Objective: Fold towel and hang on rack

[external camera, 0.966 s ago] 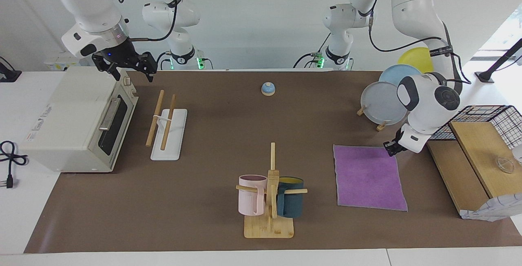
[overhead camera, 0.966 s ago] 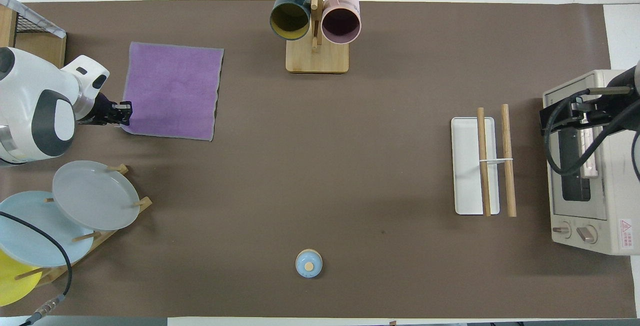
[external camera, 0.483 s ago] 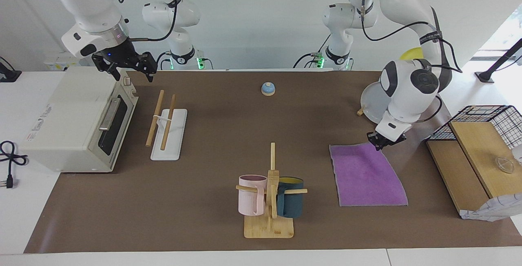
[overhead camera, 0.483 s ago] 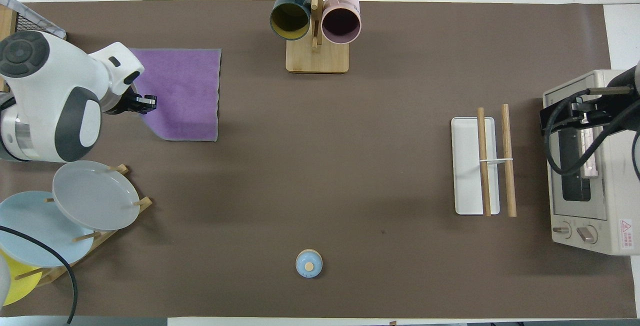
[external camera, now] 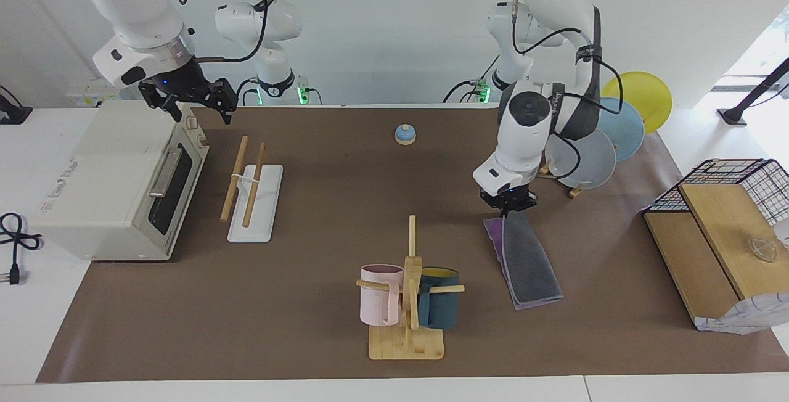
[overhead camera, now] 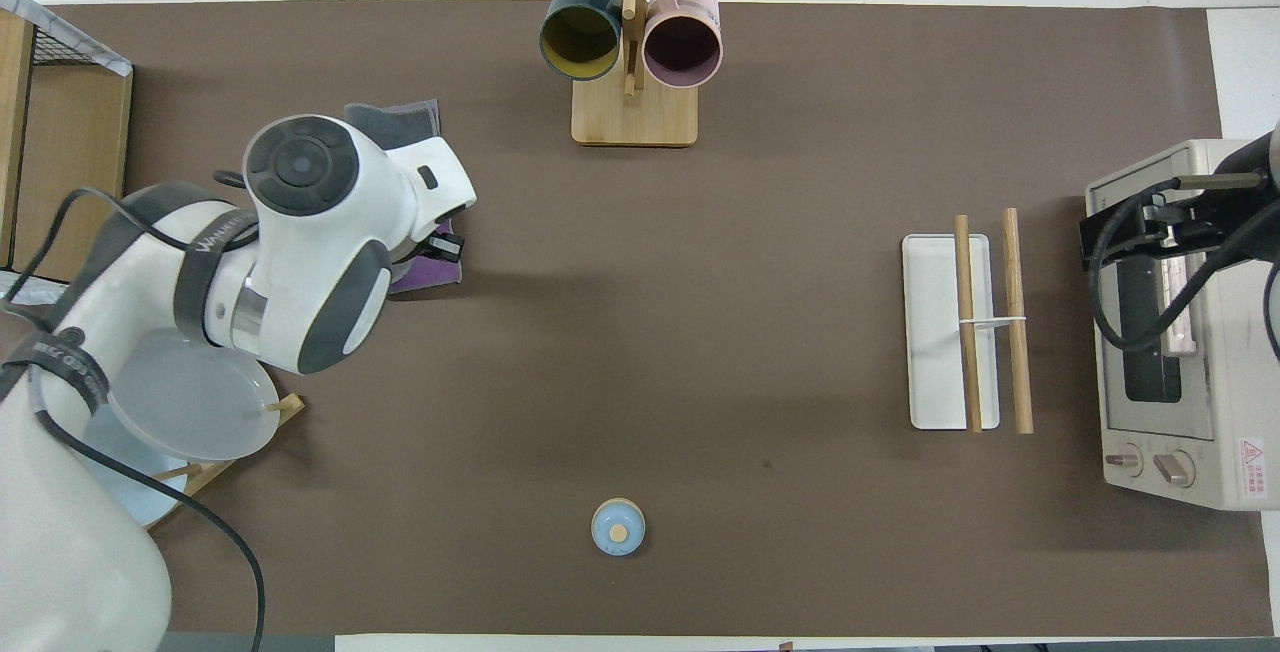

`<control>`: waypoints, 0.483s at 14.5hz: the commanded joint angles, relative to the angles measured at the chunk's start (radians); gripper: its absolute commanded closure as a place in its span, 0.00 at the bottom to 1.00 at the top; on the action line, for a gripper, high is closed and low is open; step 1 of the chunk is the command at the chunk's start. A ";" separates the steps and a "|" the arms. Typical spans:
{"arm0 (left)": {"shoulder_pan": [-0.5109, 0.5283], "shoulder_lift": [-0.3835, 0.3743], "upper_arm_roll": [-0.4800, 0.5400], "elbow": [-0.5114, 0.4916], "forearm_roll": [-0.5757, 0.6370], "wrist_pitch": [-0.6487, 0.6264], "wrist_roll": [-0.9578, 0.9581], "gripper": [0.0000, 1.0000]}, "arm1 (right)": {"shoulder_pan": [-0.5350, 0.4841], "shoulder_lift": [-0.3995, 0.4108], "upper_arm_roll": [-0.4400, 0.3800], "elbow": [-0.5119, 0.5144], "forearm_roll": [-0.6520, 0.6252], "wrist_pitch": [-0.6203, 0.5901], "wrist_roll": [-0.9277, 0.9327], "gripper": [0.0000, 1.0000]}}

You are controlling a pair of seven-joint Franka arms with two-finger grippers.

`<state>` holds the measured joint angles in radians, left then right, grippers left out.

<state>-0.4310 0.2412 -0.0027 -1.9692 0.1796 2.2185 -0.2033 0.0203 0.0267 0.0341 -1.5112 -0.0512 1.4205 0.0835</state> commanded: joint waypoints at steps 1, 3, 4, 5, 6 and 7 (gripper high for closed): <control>-0.011 -0.020 0.015 -0.079 0.034 0.061 -0.053 0.01 | -0.019 -0.022 0.009 -0.027 0.021 0.009 -0.019 0.00; -0.002 -0.025 0.013 -0.073 0.034 0.047 -0.057 0.00 | -0.019 -0.022 0.010 -0.027 0.021 0.011 -0.019 0.00; 0.003 -0.031 0.013 -0.073 0.032 0.037 -0.054 0.00 | -0.019 -0.022 0.009 -0.027 0.021 0.011 -0.019 0.00; 0.021 -0.034 0.012 -0.071 0.026 0.026 -0.051 0.00 | -0.019 -0.022 0.010 -0.027 0.021 0.011 -0.019 0.00; 0.040 -0.039 0.009 -0.063 0.018 0.020 -0.047 0.00 | -0.019 -0.022 0.009 -0.027 0.021 0.011 -0.021 0.00; 0.060 -0.040 0.009 -0.057 -0.020 0.021 -0.042 0.00 | -0.019 -0.022 0.010 -0.027 0.021 0.011 -0.019 0.00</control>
<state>-0.4101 0.2319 0.0100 -2.0200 0.1851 2.2533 -0.2430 0.0203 0.0267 0.0341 -1.5112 -0.0512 1.4204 0.0835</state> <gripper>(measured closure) 0.410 0.000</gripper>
